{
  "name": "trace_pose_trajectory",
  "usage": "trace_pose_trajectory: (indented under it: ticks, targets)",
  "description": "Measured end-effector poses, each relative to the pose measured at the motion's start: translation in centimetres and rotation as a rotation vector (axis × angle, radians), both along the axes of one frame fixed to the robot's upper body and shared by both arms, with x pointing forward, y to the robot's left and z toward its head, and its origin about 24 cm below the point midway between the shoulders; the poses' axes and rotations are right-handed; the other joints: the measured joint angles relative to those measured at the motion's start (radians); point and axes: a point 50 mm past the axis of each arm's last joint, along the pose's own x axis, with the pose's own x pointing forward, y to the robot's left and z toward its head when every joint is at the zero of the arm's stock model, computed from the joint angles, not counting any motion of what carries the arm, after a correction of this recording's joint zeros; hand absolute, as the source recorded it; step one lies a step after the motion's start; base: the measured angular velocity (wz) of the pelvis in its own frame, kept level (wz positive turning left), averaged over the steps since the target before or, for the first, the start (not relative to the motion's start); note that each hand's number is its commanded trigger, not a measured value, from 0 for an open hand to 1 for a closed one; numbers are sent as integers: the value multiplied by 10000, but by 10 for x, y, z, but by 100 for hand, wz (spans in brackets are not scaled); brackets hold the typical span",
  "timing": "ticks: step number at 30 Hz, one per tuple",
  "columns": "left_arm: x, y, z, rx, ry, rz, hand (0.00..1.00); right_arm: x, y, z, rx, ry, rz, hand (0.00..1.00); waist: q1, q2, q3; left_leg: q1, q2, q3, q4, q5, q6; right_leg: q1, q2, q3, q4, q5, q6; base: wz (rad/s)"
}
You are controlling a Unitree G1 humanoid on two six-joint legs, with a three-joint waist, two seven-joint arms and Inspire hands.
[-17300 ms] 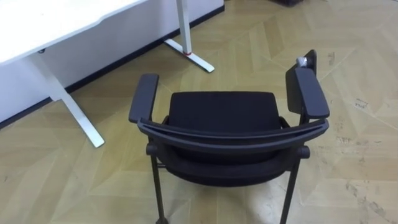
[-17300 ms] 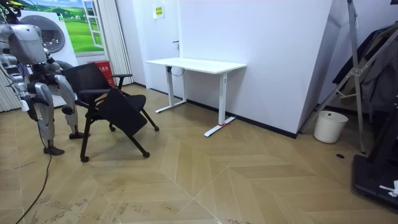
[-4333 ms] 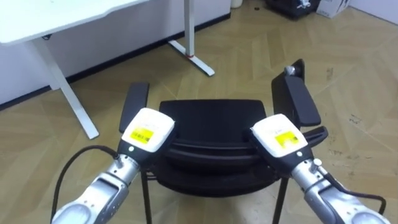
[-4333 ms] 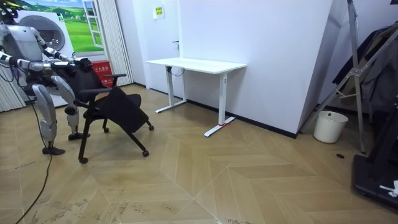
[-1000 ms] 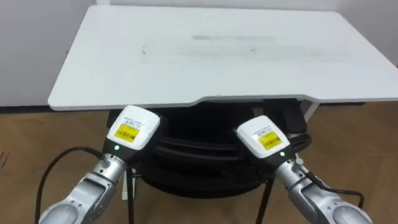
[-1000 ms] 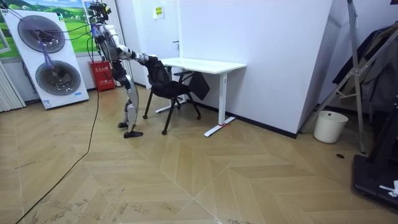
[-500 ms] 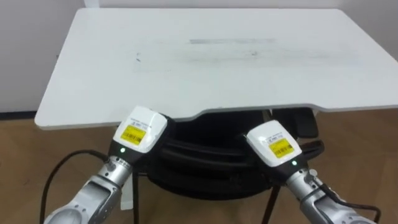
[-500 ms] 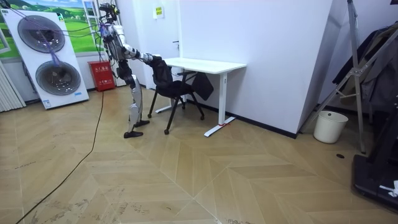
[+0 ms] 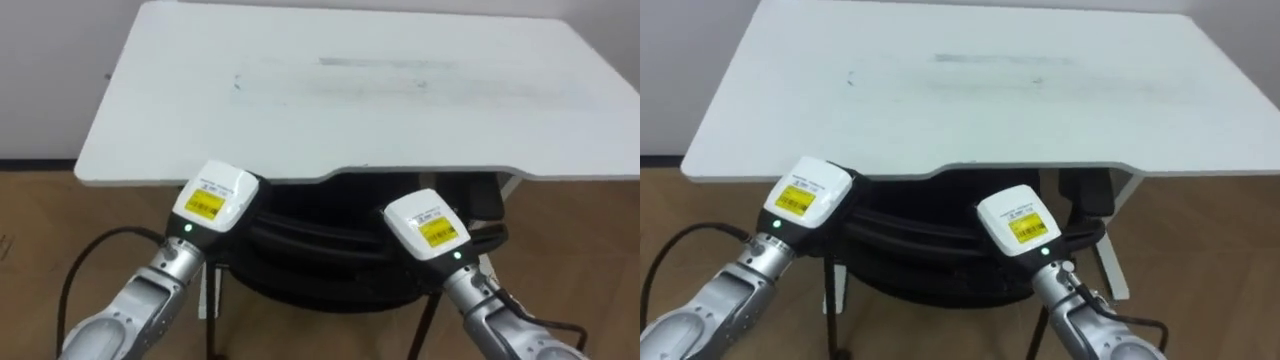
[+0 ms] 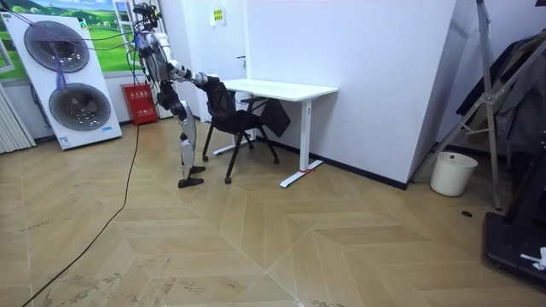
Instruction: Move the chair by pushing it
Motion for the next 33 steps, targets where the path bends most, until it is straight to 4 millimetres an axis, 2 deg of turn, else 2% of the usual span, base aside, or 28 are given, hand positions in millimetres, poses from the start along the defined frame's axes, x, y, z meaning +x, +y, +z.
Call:
trace_pose_trajectory:
  ticks: [1, 3, 4, 5, 6, 7, 12, 16, 20, 28, 33]
  targets:
    - [-1, -1, -1, -19, 16, -2, 100, -1, -1, 1, -71, 64, 48, 100, 117, 15, -2, 60, -71, -87, -197, -46, -11, 44, 4, 46, 2, 1, 17, -15]
    - [-3, -1, -2, -91, -7, 44, 100, -1, 0, 2, -94, 113, 124, 100, 127, 9, -14, 224, -363, -558, -526, 45, -33, 155, 21, 72, -163, 117, 111, -10]
    - [-4, 0, -3, -100, -18, 57, 51, -2, 0, 2, -117, 127, 163, 31, 128, 18, -30, 277, -465, -818, -617, 113, -17, 240, 16, 66, -329, 205, 135, 4]
    - [-5, 0, -2, -107, -54, 63, 18, -2, 0, 4, -148, 166, 187, 13, 130, 18, -35, 286, -532, -1002, -678, 150, -42, 273, 27, 22, -445, 240, 125, 6]
    - [-6, 0, -2, -115, -73, 73, 0, -3, 1, 5, -172, 186, 209, 0, 130, 10, -41, 295, -532, -1000, -728, 174, -39, 292, 35, 1, -504, 255, 124, 7]
    - [-8, 1, -2, -135, -92, 129, 0, -4, 1, 6, -199, 206, 287, 0, 130, -22, -62, 339, -537, -1009, -830, 210, -60, 320, 41, -25, -571, 269, 118, 4]
    - [-13, 0, -3, -789, -43, 828, 0, -4, 4, 12, -288, 380, 501, 0, 177, -19, -61, 475, -571, -1150, -1012, 265, -104, 501, 62, -188, -752, 260, 66, 10]
    - [-10, -4, -2, -2385, 61, 1914, 0, -2, 5, 14, -225, 703, 389, 0, 510, -41, -59, 612, -577, -1210, -1284, 463, -122, 556, -3, -439, -731, 153, -9, 16]
    - [-10, 8, -2, -2967, 312, 2840, 0, -4, 7, 14, -61, 898, 416, 0, 495, -46, -31, 619, -536, -1148, -1258, 494, -164, 615, -19, -774, -733, 49, -87, 25]
    - [-10, 25, -2, -4458, 801, 4320, 0, -3, 2, 14, 873, 1660, -59, 0, 488, -5, 8, 625, -532, -1157, -1307, 532, -194, 788, 18, -872, -808, 51, -73, 6]
    - [-4, 25, 16, -5500, 135, 4349, 0, -2, -3, 18, 1549, 1775, -300, 0, 307, 22, 10, 502, -524, -1110, -1202, 567, -159, 666, -5, -1055, -872, 96, -26, 10]
